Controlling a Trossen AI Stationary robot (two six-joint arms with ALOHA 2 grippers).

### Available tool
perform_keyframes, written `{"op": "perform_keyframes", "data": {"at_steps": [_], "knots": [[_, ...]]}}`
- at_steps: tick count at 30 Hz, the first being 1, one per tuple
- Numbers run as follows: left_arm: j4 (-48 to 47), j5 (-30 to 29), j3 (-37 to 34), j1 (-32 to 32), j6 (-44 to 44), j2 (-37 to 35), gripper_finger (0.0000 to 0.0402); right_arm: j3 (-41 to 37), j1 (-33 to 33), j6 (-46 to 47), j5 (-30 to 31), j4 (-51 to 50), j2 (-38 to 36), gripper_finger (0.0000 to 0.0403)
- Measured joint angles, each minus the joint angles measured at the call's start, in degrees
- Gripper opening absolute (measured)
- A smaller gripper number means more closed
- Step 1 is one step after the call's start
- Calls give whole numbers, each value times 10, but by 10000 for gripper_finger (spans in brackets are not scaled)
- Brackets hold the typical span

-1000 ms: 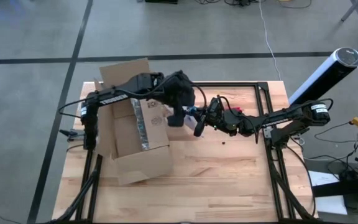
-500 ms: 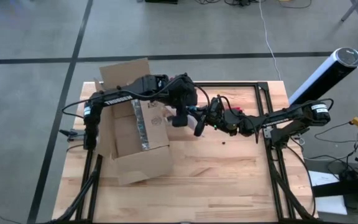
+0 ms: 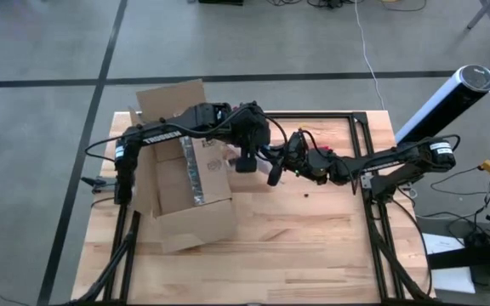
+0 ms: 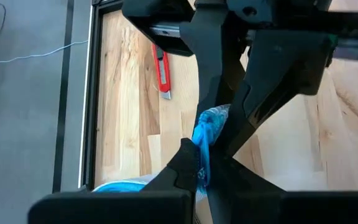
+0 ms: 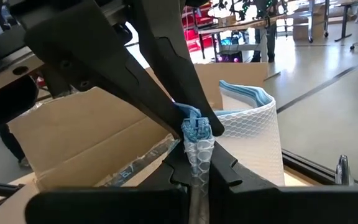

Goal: Unpack boxes
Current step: Open the blue transparent zip bag

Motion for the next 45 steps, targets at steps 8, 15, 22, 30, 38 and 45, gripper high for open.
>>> {"op": "perform_keyframes", "data": {"at_steps": [8, 15, 22, 30, 38, 45], "knots": [[-9, -4, 2, 1, 8, -2, 1, 0, 1, -5, -6, -51, -56, 0], [-12, -11, 2, 1, 12, -2, 0, 0, 1, 0, -4, -73, -93, 0], [-91, -45, -3, 11, 19, -1, 1, 1, 1, -13, 4, -72, -135, 0], [-62, -39, -1, 24, 19, -3, 1, 1, 1, 12, -42, -147, -161, 0], [-21, -16, 0, 24, 13, -3, 1, 0, 1, 69, -45, -168, -131, 0], [-13, 1, 0, 23, 2, -3, 1, 0, -3, 71, -45, -155, -122, 0]]}}
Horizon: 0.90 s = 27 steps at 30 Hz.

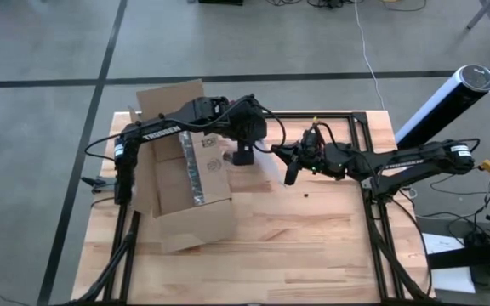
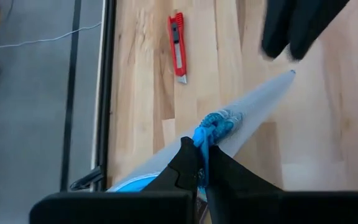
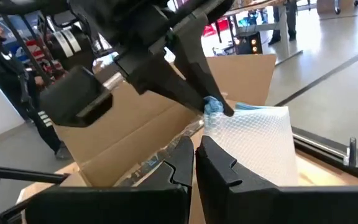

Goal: Unpack boxes
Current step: Open the blue transparent zip bag

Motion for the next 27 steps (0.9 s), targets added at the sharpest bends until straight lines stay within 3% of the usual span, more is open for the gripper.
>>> {"op": "perform_keyframes", "data": {"at_steps": [9, 20, 27], "knots": [[21, 21, 0, 0, -17, 0, 0, 0, -15, 0, -26, 3, 0, 4], [26, 30, 0, -1, -27, 0, 0, 30, -35, -26, -33, -1, 18, 134], [25, 30, 0, -1, -33, 0, 0, 69, -35, -46, -41, -25, 58, 141]]}}
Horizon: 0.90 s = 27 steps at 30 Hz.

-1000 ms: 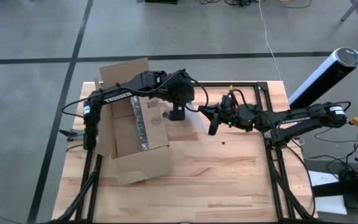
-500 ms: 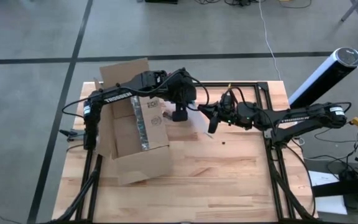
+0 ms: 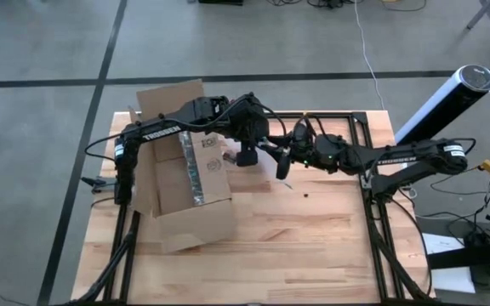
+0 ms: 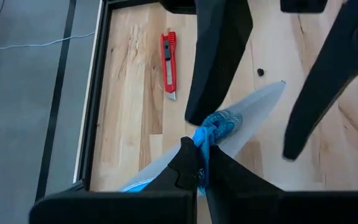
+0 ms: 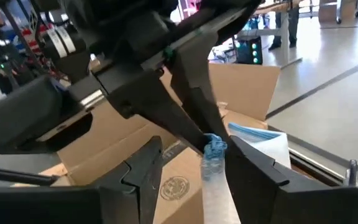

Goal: Unpack boxes
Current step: Open the blue transparent zip bag

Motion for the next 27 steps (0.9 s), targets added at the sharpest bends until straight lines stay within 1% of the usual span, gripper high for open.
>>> {"op": "perform_keyframes", "data": {"at_steps": [6, 10, 14, 17, 19, 21, 27], "knots": [[-5, 1, 0, 0, -2, 0, 0, 42, 0, -12, 4, -64, 27, 107], [-6, 1, 0, 0, -2, 0, 0, 62, -1, -34, 7, -96, 33, 74], [-13, 2, 0, -1, -2, 0, 0, 69, -1, -35, 4, -121, 33, 35], [-14, 4, 0, -1, 0, 1, 0, 69, 0, -31, -2, -135, 29, 21], [-16, 5, 0, -1, 0, 1, 0, 70, -1, -28, -10, -141, 28, 23], [-16, 5, 0, -1, 0, 1, 0, 70, -1, -17, -17, -147, 28, 34], [-8, -1, 0, 0, 0, 1, 0, 69, 0, 1, -28, -173, 30, 95]]}}
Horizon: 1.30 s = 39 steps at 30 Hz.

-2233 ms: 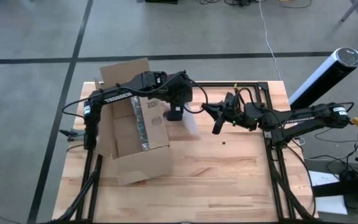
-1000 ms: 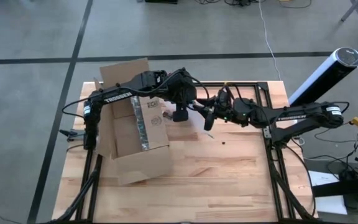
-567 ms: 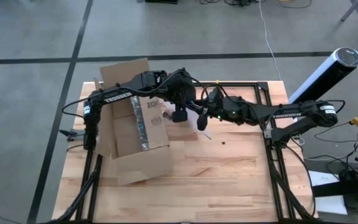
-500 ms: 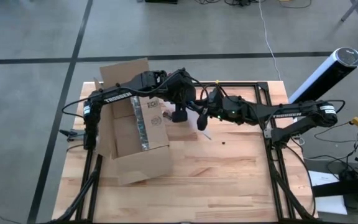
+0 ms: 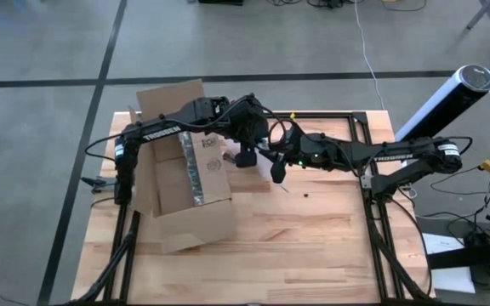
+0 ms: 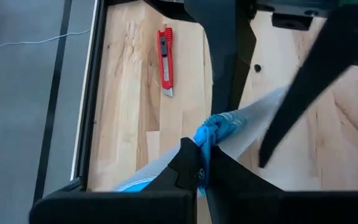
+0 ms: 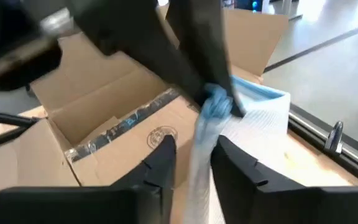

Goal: Unpack boxes
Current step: Open the blue transparent zip bag

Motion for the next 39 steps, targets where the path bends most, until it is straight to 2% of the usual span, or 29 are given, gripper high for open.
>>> {"op": "perform_keyframes", "data": {"at_steps": [4, 7, 11, 19, 28, 39], "knots": [[0, 0, 0, 0, 0, 0, 0, 0, 0, 0, -2, -2, -1, 121], [-2, 0, 0, 0, 0, 0, 0, 0, 0, 0, -1, 0, -1, 123], [-3, 0, 0, 0, 0, 0, 0, 0, 0, -4, 3, 1, -1, 97], [-4, 1, 0, 0, 0, 0, 0, 0, 0, -20, 7, 4, -1, 7], [-16, 2, 1, 0, 0, -1, 0, -1, 0, -1, 51, 1, -9, 0], [-47, 3, 2, 1, 0, -2, 0, -2, 0, -5, 60, 0, -54, 0]]}}
